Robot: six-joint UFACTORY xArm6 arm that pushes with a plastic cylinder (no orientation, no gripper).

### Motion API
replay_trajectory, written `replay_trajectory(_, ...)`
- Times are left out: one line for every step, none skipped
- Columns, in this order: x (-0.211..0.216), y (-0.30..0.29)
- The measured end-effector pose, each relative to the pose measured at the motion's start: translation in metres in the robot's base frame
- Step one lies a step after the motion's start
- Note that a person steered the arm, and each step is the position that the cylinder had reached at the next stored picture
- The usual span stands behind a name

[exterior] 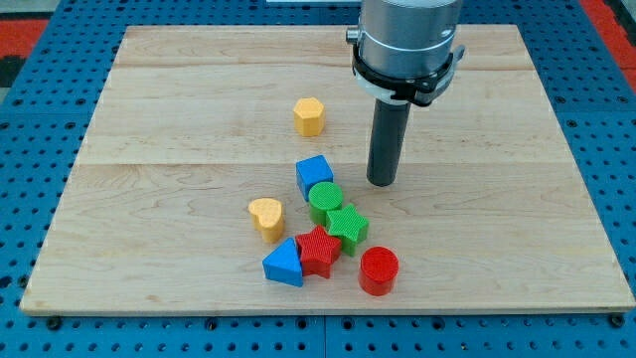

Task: Slide the group of blocks towards up

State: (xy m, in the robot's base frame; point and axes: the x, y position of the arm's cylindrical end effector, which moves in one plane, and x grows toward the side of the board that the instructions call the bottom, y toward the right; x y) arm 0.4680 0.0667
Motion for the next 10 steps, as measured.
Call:
replay_trajectory(0.0, -0.005)
replay_trajectory(0.0, -0.016)
replay_trajectory(-0.002, -0.031)
replay_trajectory(-0.007, -0.042)
replay_trajectory(-0.018, -0.042)
replay_trajectory(-0.03, -0.042)
replay_trajectory(-0.045, -0.044)
replay_trajectory(-0.053, -0.043)
replay_trajectory(-0.056, -0.043)
replay_trajectory(-0.059, -0.043)
